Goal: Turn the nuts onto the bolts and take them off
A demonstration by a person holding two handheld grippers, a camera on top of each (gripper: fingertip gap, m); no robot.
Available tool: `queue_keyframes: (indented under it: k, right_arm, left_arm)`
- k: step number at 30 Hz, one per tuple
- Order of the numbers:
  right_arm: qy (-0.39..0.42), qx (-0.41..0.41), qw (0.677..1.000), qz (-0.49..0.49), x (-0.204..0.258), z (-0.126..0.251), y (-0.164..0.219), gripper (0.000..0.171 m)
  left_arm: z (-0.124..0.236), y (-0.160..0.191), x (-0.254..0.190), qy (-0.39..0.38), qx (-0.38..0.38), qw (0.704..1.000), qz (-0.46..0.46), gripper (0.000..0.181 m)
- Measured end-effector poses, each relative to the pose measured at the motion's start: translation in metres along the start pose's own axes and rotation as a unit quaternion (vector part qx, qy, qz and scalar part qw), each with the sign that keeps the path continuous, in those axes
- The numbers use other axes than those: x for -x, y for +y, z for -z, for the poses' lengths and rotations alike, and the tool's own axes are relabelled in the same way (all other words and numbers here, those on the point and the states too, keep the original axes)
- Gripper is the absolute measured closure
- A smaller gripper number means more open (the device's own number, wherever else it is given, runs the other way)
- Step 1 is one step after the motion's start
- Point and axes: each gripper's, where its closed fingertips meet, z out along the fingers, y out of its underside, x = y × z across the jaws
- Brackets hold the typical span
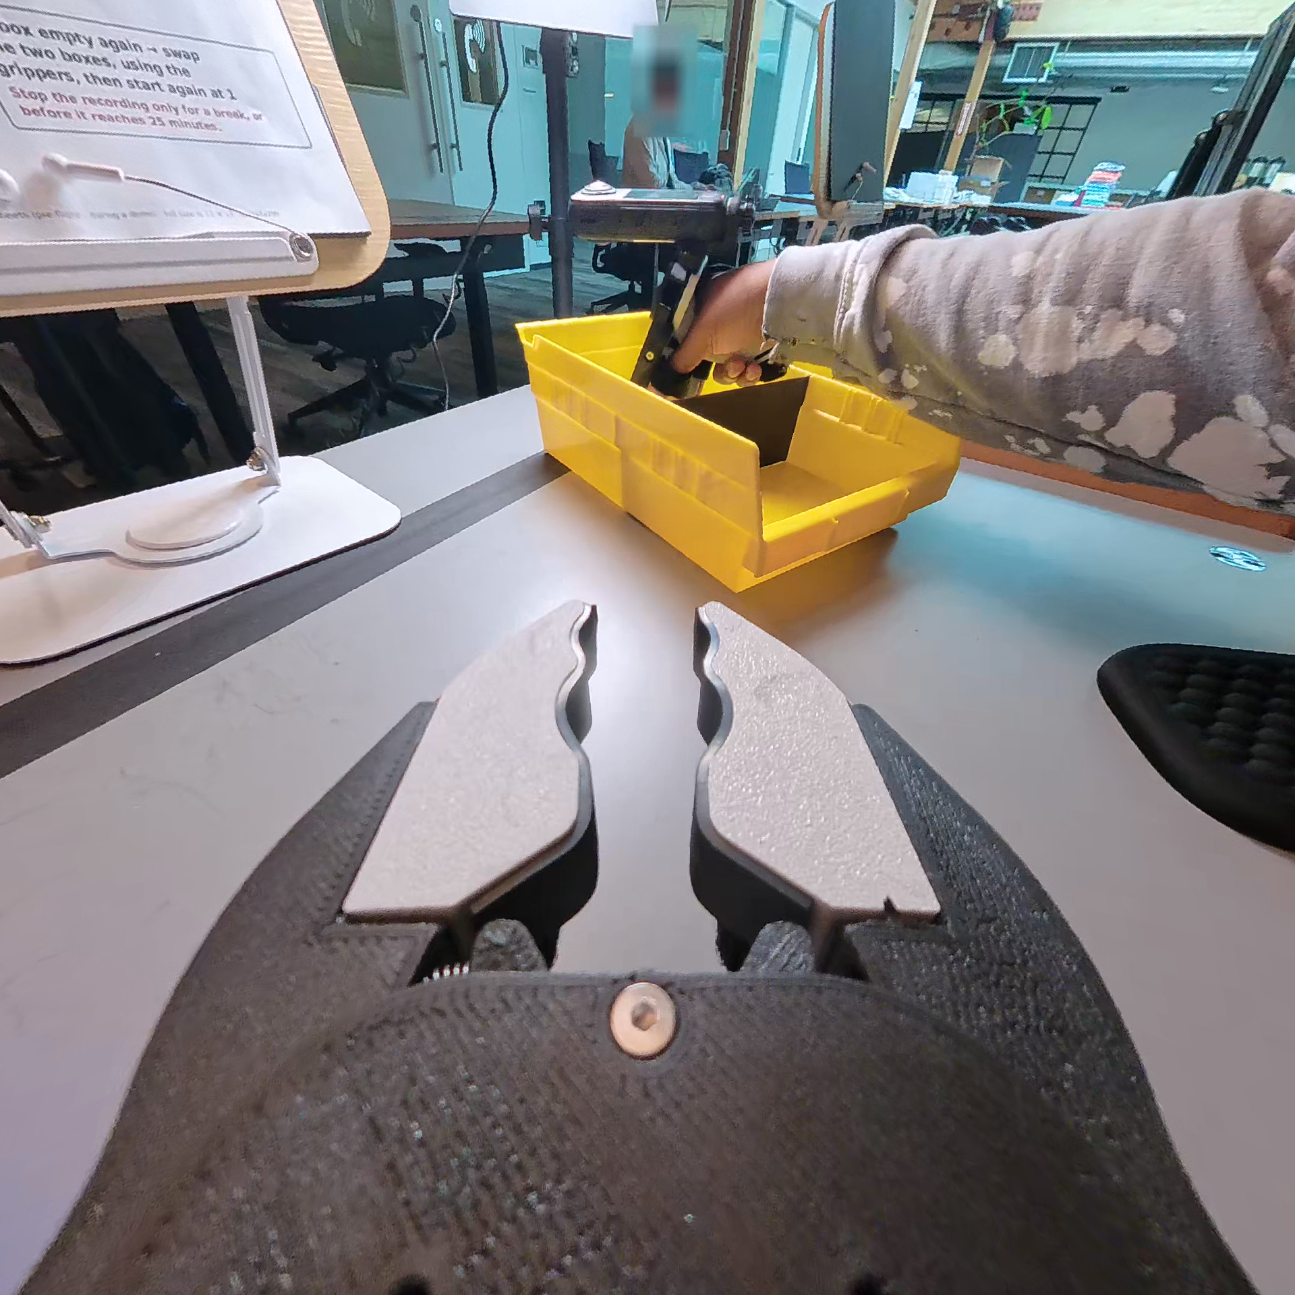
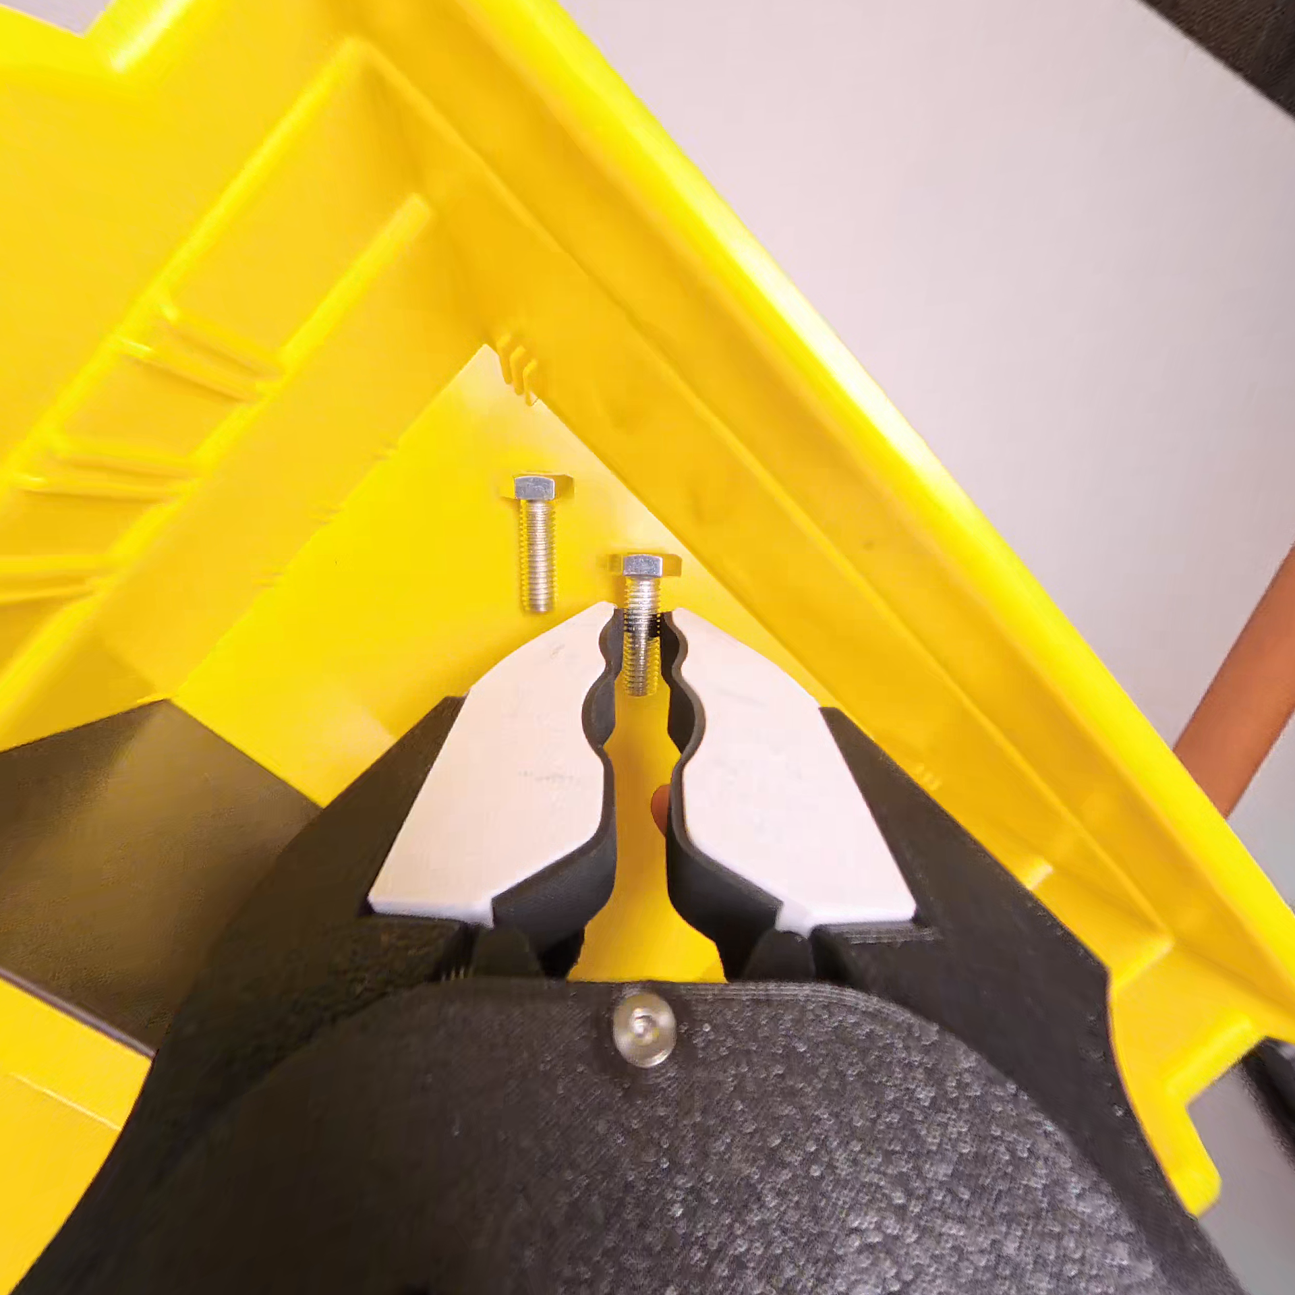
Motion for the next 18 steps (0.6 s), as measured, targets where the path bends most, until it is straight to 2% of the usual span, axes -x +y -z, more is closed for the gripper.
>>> queue_keyframes:
  k: [5,8,11,14,18]
  right_arm:
    - [-0.013,0.015,1.0,0.006,0.004,-0.01,0.007,0.159]
    - [-0.019,-0.037,0.999,0.009,0.009,0.011,-0.007,0.155]
    - [-0.021,-0.163,0.986,0.012,0.023,0.067,-0.038,0.154]
    - [-0.038,-0.312,0.949,0.033,0.062,0.142,-0.057,0.152]
    - [-0.089,-0.451,0.886,0.061,0.139,0.223,-0.034,0.152]
  left_arm:
    - [-0.003,0.005,0.0,0.003,0.008,1.0,0.004,0.155]
    - [-0.003,0.004,-0.002,0.006,0.005,1.0,0.005,0.155]
    - [-0.002,-0.001,-0.003,0.005,-0.002,1.0,0.004,0.155]
    - [0.002,-0.013,-0.002,0.001,-0.014,1.0,0.002,0.154]
    - [0.02,-0.046,0.011,-0.017,-0.029,0.999,-0.037,0.155]
